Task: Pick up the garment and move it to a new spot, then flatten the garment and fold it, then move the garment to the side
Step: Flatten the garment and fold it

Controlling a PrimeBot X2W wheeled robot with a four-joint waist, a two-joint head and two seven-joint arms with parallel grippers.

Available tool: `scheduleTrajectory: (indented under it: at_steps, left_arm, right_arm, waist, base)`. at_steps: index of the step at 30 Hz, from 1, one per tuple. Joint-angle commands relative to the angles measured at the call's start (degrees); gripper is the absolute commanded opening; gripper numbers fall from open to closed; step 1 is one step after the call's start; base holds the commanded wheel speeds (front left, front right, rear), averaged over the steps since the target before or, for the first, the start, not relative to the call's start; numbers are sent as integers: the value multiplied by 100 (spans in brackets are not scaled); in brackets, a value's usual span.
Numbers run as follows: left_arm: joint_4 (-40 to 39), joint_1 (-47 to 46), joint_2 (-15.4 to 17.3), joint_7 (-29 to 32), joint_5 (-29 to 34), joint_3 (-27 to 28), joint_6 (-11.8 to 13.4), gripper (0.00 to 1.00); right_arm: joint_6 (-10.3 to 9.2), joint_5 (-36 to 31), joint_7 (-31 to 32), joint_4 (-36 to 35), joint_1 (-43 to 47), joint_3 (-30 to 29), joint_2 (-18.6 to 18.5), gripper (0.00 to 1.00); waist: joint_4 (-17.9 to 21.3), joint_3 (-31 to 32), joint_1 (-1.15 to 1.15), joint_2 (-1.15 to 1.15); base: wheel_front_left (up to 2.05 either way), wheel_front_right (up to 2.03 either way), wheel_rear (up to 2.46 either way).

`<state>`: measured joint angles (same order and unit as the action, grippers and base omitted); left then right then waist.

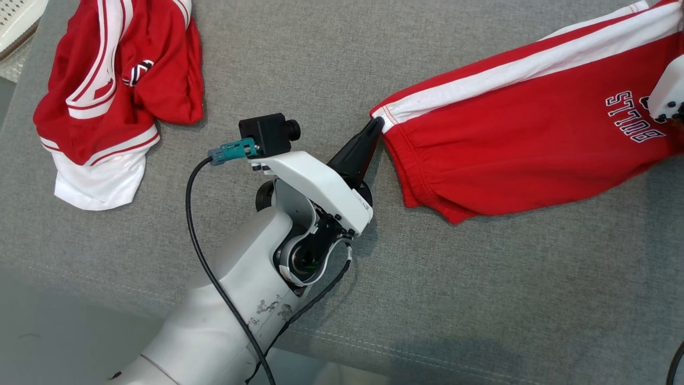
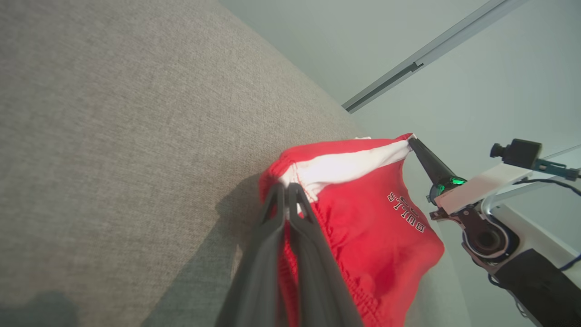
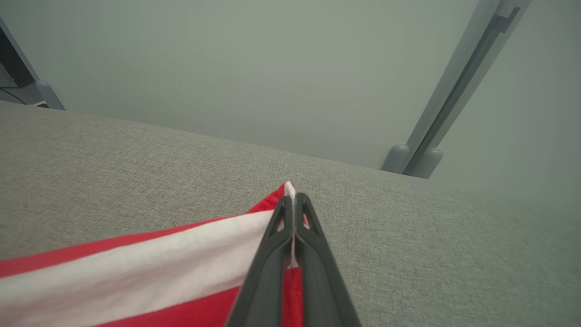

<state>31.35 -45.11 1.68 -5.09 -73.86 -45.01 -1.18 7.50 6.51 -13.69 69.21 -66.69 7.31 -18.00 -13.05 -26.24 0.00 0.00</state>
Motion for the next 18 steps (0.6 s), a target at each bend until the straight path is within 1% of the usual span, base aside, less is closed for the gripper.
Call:
scheduleTrajectory:
  at_steps: [1,2,3,4,6,11,12,16,18]
  left_arm:
    - [-89,-244,121,-108,-74,48,11,44]
    - [-97,-285,121,-159,-119,-14,12,50]
    - [-104,-330,121,-219,-152,-78,15,74]
    - [-110,-370,121,-273,-197,-137,21,100]
    - [-91,-447,121,-410,-245,-228,53,100]
    - [191,-528,121,-774,-137,-320,255,100]
    - [191,-528,121,-774,-137,-320,255,100]
    - [407,-444,125,-966,275,-159,429,100]
    - [334,-333,156,-984,655,143,506,100]
  right_arm:
    - [-1,-35,-99,-45,-75,1,24,85]
    - [-1,-53,-109,-29,-93,-17,20,100]
    - [-1,-73,-115,-16,-102,-33,15,100]
    - [-1,-92,-120,-4,-111,-50,13,100]
    - [-1,-129,-125,-24,-126,-103,7,100]
    - [-1,-140,-128,-579,112,-244,92,100]
    - [-1,-140,-128,-579,112,-244,92,100]
    - [-1,-44,-129,-1166,525,-278,206,100]
    - [-1,49,-129,-1489,770,-254,259,100]
  waist:
    - [-51,-41,0,0]
    - [-71,-56,0,0]
    - [-86,-71,0,0]
    - [-94,-87,0,0]
    - [-90,-109,0,0]
    - [-5,-37,0,0]
    - [-5,-37,0,0]
    - [118,119,0,0]
    - [190,213,0,0]
  base:
    - [0,0,0]
    - [0,0,0]
    - [0,0,0]
    - [0,0,0]
    - [0,0,0]
    - [0,0,0]
    - [0,0,0]
    - [0,0,0]
    - [0,0,0]
